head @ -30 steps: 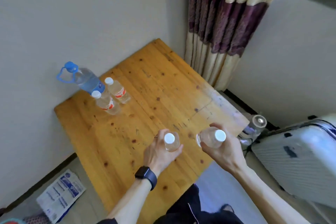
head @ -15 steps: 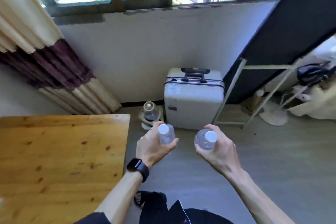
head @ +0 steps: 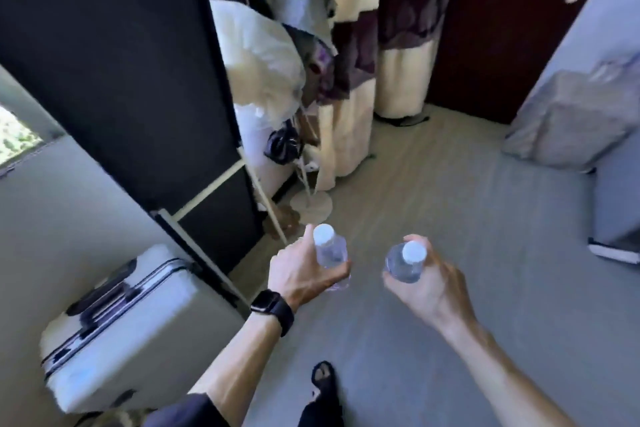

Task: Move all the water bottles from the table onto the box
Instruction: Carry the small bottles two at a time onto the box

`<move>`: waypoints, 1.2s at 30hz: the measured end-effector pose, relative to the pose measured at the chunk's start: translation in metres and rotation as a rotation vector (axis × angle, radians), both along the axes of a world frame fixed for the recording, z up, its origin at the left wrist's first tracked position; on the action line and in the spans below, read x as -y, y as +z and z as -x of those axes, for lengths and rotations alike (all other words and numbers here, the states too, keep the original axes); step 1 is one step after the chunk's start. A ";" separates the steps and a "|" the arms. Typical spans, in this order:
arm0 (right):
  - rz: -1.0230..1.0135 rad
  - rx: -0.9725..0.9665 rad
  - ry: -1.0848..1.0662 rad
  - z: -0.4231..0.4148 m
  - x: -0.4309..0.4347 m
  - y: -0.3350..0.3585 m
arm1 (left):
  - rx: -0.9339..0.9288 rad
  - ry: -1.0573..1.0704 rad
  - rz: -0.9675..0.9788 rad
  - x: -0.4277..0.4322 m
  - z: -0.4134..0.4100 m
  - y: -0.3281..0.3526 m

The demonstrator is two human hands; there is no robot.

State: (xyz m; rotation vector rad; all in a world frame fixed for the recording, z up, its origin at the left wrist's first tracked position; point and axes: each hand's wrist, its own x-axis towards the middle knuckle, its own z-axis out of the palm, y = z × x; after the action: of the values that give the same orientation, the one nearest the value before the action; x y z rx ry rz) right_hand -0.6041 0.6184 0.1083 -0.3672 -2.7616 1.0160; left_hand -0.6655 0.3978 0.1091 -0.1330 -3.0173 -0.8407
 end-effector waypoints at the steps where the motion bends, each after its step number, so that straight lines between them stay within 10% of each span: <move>1: -0.002 -0.015 -0.054 0.010 -0.017 0.003 | -0.019 -0.065 0.019 -0.019 0.021 0.005; 15: -0.017 -0.114 -0.654 0.121 -0.244 0.060 | -0.085 -0.675 0.051 -0.297 0.253 0.049; 36: 0.126 0.029 -0.734 0.337 -0.660 0.056 | -0.059 -0.670 0.099 -0.713 0.499 0.038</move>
State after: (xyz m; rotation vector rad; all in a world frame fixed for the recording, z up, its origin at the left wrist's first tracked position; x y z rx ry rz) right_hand -0.9415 1.2788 0.1647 -1.2904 -2.2564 0.9631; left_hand -1.1642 1.1106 0.1472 -1.1892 -2.9603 -0.6727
